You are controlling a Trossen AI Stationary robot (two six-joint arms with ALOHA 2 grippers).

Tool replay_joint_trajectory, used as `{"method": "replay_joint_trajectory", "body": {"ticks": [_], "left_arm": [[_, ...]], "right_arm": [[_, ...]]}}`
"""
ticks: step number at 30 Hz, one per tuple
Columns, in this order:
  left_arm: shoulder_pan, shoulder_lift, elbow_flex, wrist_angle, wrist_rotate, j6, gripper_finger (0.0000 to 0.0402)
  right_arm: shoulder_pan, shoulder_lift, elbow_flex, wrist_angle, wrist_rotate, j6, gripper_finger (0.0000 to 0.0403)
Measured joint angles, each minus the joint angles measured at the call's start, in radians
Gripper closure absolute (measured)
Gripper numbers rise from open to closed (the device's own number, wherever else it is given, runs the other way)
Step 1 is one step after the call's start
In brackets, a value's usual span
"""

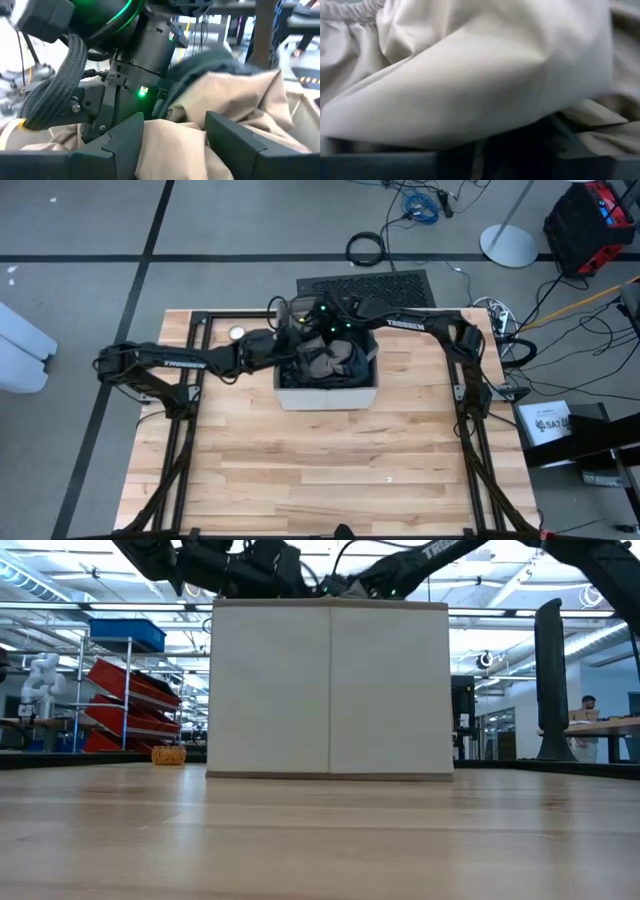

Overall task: Sort clothes
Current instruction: Put the brown jacket into the laundry bin

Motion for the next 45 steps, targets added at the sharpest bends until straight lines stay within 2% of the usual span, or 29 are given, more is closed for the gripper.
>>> {"method": "replay_joint_trajectory", "body": {"ticks": [7, 10, 12, 15, 22, 28, 32, 40, 43, 45], "left_arm": [[-0.009, -0.027, 0.002, 0.040, -0.008, 0.007, 0.0178], [-0.021, -0.037, -0.002, 0.014, -0.020, 0.003, 0.0178], [-0.037, -0.046, -0.005, -0.019, -0.017, -0.003, 0.0178], [-0.069, -0.037, -0.011, -0.060, -0.007, 0.004, 0.0178], [-0.091, -0.039, -0.008, -0.114, -0.075, 0.022, 0.0178], [-0.090, -0.043, -0.006, -0.193, -0.102, -0.010, 0.0178], [-0.090, -0.044, -0.005, -0.194, -0.128, -0.007, 0.0178], [-0.088, -0.044, -0.005, -0.190, -0.150, -0.004, 0.0178], [-0.088, -0.044, -0.005, -0.189, -0.154, -0.004, 0.0178], [-0.088, -0.044, -0.005, -0.189, -0.155, -0.004, 0.0178]], "right_arm": [[0.005, -0.093, -0.002, -0.014, 0.001, -0.001, 0.0204], [0.008, -0.117, 0.001, -0.068, -0.010, -0.036, 0.0181], [0.009, -0.129, 0.005, -0.123, 0.032, -0.058, 0.0174], [0.009, -0.131, 0.009, -0.152, 0.116, -0.068, 0.0173], [0.008, -0.132, 0.016, -0.108, 0.133, -0.068, 0.0182], [0.010, -0.134, 0.122, -0.164, 0.133, -0.068, 0.0183], [0.022, -0.135, 0.230, -0.229, 0.080, -0.055, 0.0183], [0.029, -0.135, 0.463, -0.531, -0.003, -0.019, 0.0183], [0.030, -0.136, 0.517, -0.549, -0.051, -0.025, 0.0183], [0.028, -0.136, 0.538, -0.538, -0.122, -0.020, 0.0183]]}}
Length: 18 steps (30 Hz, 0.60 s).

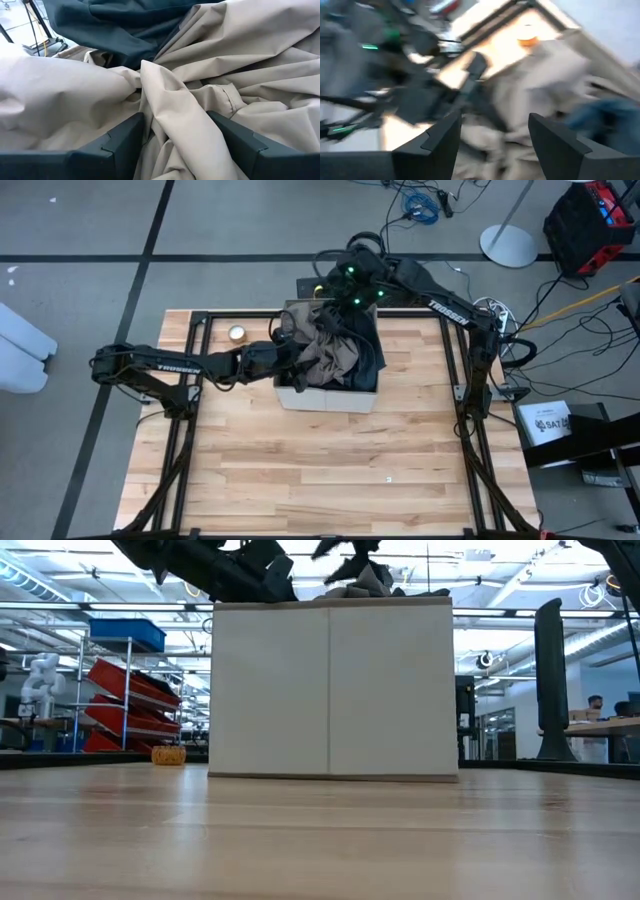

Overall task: Sort clothes
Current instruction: Put the brown jacket into the laundry bin

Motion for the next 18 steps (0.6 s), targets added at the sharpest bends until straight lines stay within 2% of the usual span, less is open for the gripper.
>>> {"method": "replay_joint_trajectory", "body": {"ticks": [5, 9, 11, 14, 16, 18], "left_arm": [[-0.001, 0.000, 0.000, 0.000, 0.000, 0.000, 0.0178], [-0.001, 0.000, 0.000, -0.001, 0.005, 0.000, 0.0178], [-0.001, -0.002, 0.000, -0.006, 0.008, 0.000, 0.0178], [-0.001, -0.014, 0.000, -0.021, 0.011, 0.000, 0.0178], [-0.001, -0.031, 0.000, -0.034, 0.031, 0.004, 0.0178], [-0.003, -0.054, -0.001, -0.035, 0.062, 0.004, 0.0178]], "right_arm": [[-0.001, 0.000, 0.031, -0.013, -0.178, 0.050, 0.0183], [-0.001, 0.001, 0.086, -0.202, -0.153, 0.042, 0.0183], [-0.001, 0.001, 0.115, -0.328, -0.055, 0.021, 0.0184], [0.002, -0.028, 0.094, -0.491, 0.189, 0.020, 0.0200], [0.001, -0.048, 0.067, -0.477, 0.357, 0.029, 0.0238], [-0.001, -0.072, 0.037, -0.454, 0.400, 0.025, 0.0306]]}}
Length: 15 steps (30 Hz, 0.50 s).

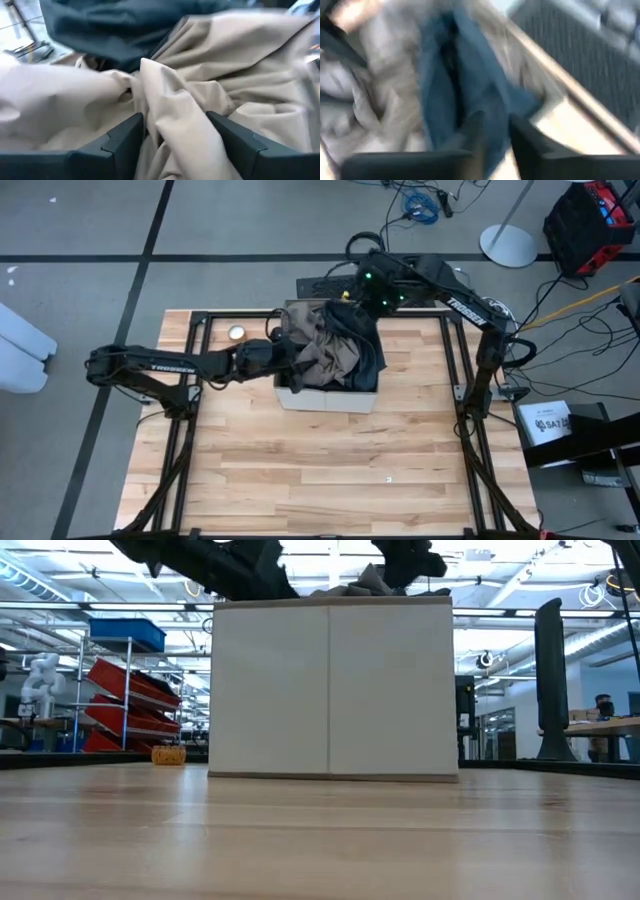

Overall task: Sort clothes
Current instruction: Put the brown jacket into the laundry bin

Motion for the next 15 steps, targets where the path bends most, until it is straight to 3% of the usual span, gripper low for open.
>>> {"method": "replay_joint_trajectory", "body": {"ticks": [2, 3, 11, 15], "left_arm": [[0.001, -0.031, 0.000, -0.001, 0.039, 0.000, 0.0178], [0.000, -0.048, 0.000, 0.001, 0.054, 0.001, 0.0178], [0.004, -0.245, 0.000, -0.033, 0.144, 0.004, 0.0178], [0.004, -0.352, 0.000, -0.057, 0.144, 0.004, 0.0178]], "right_arm": [[-0.001, -0.010, -0.001, 0.067, 0.025, -0.041, 0.0374], [0.001, -0.011, -0.002, 0.057, 0.056, -0.048, 0.0386], [0.006, -0.008, -0.091, -0.024, 0.282, 0.004, 0.0402], [0.017, -0.005, -0.226, 0.036, 0.271, 0.026, 0.0403]]}}
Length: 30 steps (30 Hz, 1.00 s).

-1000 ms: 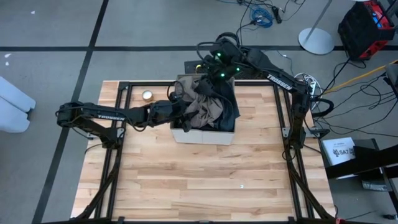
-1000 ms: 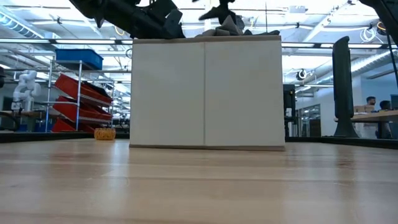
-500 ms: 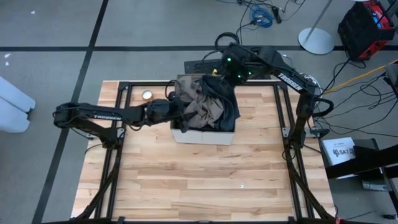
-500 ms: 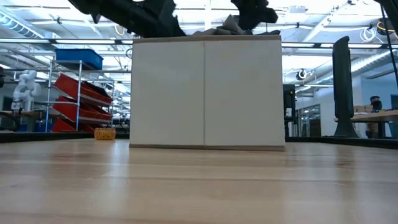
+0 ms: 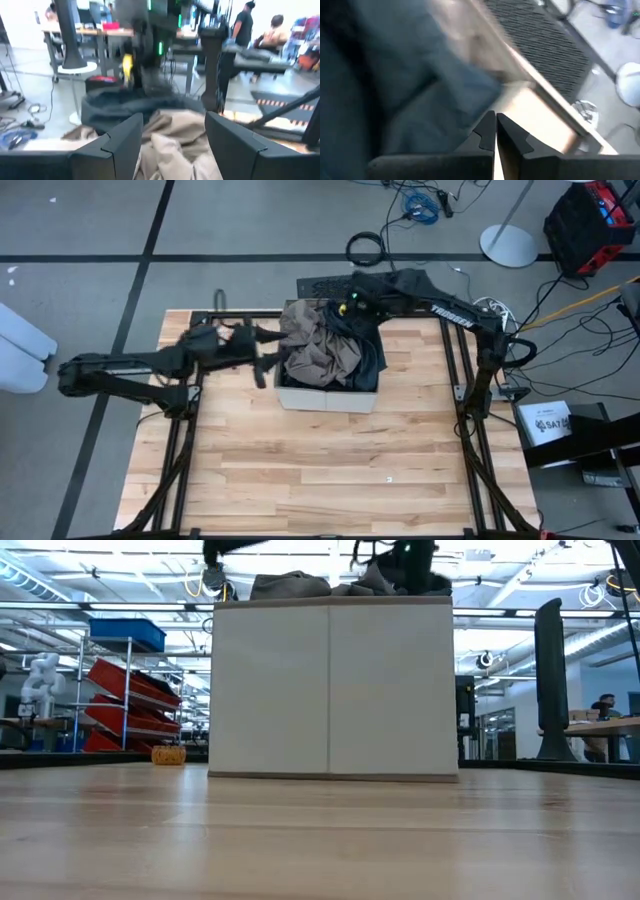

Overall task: Sort clothes
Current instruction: Put the brown jacket into the laundry bin

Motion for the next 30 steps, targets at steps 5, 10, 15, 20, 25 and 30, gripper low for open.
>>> {"method": "replay_joint_trajectory", "body": {"ticks": [5, 10, 15, 20, 25, 30], "left_arm": [[0.000, -0.100, 0.000, -0.024, 0.000, -0.007, 0.0178], [-0.006, -0.145, 0.000, -0.033, 0.002, -0.031, 0.0178], [-0.005, -0.138, 0.000, -0.042, 0.002, -0.032, 0.0178], [-0.005, -0.131, 0.000, -0.042, 0.002, -0.034, 0.0178], [-0.005, -0.131, 0.000, -0.036, 0.002, -0.034, 0.0178], [-0.005, -0.131, 0.000, -0.038, 0.002, -0.043, 0.0178]], "right_arm": [[0.071, 0.000, -0.164, 0.208, -0.065, -0.005, 0.0403], [0.166, 0.000, -0.279, 0.390, 0.057, 0.012, 0.0403], [0.200, 0.002, -0.416, 0.592, 0.052, -0.003, 0.0403], [0.166, 0.003, -0.531, 0.703, -0.031, -0.026, 0.0403], [0.148, 0.003, -0.547, 0.762, -0.023, -0.151, 0.0403], [0.125, -0.006, -0.468, 0.722, -0.023, -0.202, 0.0403]]}}
